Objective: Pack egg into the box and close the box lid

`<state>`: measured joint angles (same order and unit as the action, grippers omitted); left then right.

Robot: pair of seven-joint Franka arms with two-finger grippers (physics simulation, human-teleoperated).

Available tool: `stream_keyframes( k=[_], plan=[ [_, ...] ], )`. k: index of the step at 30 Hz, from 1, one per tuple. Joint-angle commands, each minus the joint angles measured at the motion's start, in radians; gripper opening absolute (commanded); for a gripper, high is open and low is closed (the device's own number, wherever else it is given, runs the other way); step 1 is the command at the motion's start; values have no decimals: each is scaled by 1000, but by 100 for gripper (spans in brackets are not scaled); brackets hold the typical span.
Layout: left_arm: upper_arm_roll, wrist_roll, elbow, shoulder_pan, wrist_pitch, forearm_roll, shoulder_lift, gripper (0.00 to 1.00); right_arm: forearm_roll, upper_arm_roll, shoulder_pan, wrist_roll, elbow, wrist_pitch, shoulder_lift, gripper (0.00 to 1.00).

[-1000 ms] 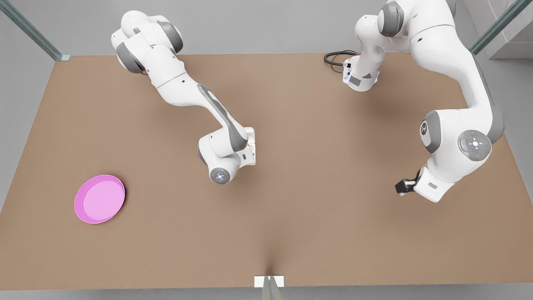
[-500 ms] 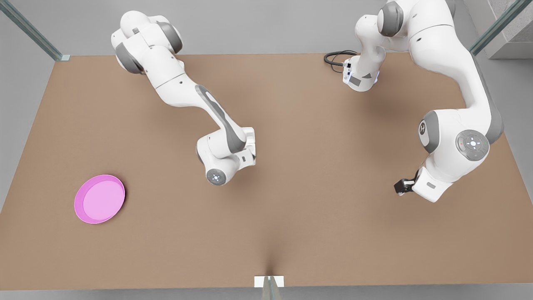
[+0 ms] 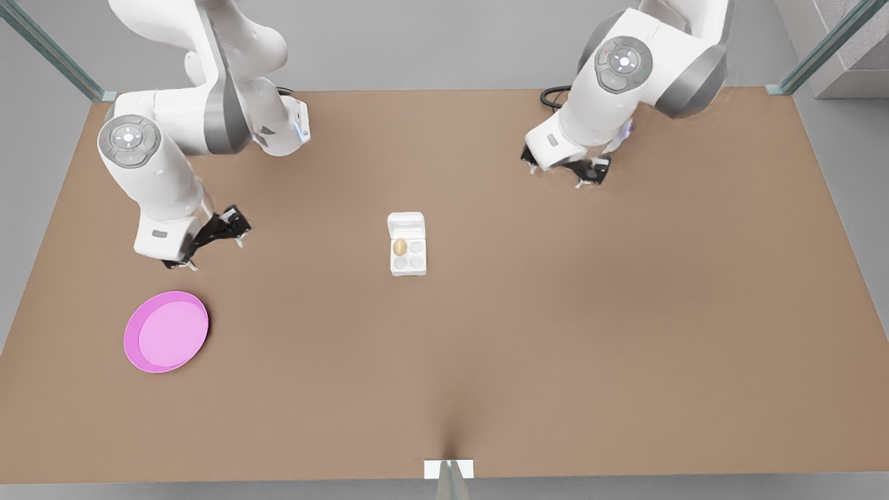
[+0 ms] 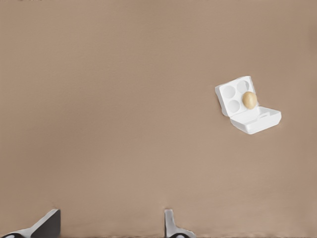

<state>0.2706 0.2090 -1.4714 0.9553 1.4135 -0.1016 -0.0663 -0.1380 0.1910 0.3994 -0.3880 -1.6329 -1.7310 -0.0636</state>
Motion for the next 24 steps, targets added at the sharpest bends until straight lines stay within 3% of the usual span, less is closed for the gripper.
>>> stream_keyframes(
  k=[1, 3, 4, 6, 9, 11, 12, 17, 19, 24],
  plan=[
    [-1, 7, 0, 158, -1, -37, -6, 100, 0, 1, 24, 0, 7, 1, -2, 100],
    [-1, 165, 0, 338, 7, -92, -38, 100, 0, 11, 21, -6, 15, 2, -10, 100],
    [-1, 424, 6, 460, 54, -113, -112, 100, 0, 11, 21, -8, 15, 2, -10, 100],
    [-5, 747, 43, 530, 122, -193, -268, 100, 1, 13, 6, -15, 15, 1, -16, 100],
    [-5, 997, 54, 551, 156, -196, -377, 96, 8, 11, -17, -51, 28, 25, -62, 100],
    [-4, 1053, 56, 540, 159, -204, -397, 33, 9, 11, -37, -42, 39, 47, -70, 100],
    [-4, 1073, 54, 514, 162, -222, -408, 21, -57, 11, -45, 87, 74, 93, -76, 100],
    [-2, 1101, 56, 450, 404, -274, -526, 21, -55, 10, -67, 86, 154, 231, -74, 100],
    [-2, 1052, 143, 410, 449, -270, -636, 21, -54, 10, -68, 86, 154, 232, -76, 100],
    [-1, 952, 141, 350, 456, -265, -656, 21, -54, 10, -71, 86, 154, 232, -76, 100]
  ],
)
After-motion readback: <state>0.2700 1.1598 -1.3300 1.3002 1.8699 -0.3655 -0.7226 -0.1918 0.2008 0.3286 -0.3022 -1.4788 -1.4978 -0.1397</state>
